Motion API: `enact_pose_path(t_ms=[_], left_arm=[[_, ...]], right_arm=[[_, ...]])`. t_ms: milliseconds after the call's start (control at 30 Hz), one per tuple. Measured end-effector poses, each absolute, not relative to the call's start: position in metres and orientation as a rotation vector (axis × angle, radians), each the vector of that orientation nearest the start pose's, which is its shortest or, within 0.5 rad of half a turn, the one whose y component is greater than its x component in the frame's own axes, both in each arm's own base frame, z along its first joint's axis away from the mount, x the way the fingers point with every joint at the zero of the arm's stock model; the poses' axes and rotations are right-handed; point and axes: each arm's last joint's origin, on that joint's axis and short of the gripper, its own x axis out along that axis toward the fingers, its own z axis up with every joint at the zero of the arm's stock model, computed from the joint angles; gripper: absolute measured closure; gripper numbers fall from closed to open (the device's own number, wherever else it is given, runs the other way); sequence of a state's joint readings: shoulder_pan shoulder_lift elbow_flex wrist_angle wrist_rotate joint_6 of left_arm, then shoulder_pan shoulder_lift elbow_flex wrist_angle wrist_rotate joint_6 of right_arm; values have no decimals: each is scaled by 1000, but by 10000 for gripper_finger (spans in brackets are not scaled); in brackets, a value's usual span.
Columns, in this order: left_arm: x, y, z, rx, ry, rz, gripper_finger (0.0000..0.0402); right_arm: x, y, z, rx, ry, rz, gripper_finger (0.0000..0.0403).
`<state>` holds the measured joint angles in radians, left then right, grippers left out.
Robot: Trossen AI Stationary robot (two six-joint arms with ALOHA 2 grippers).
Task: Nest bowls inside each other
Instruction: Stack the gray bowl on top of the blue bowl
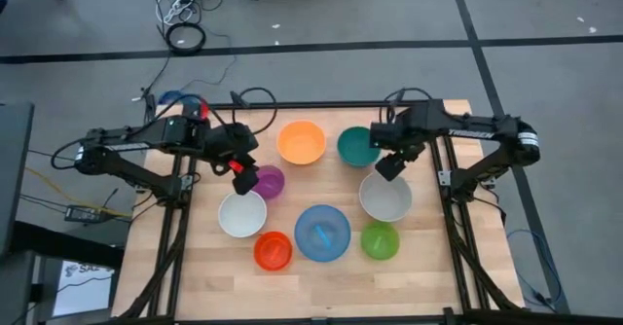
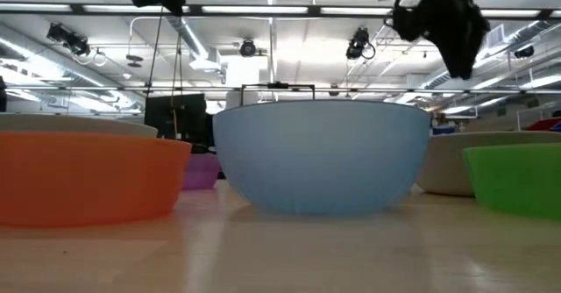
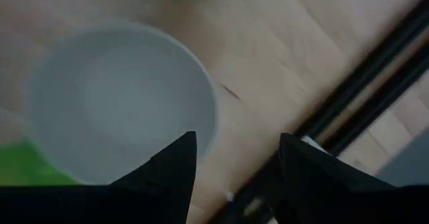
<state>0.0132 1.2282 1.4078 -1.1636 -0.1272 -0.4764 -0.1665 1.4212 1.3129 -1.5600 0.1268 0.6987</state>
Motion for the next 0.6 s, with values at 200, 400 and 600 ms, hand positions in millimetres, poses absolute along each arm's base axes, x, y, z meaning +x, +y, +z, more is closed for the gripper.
enact_pose_path(t_ms=[200,400,600], left_arm=[[218,7,379,-395,867,349,280],[223,7,383,-403,803,335,280],[226,7,386,-412,759,338,280]], right_arm=[[214,-36,263,562,1609,-768,204],[214,-33,234,582,1589,-743,206],[209,-31,210,606,1600,-734,207]])
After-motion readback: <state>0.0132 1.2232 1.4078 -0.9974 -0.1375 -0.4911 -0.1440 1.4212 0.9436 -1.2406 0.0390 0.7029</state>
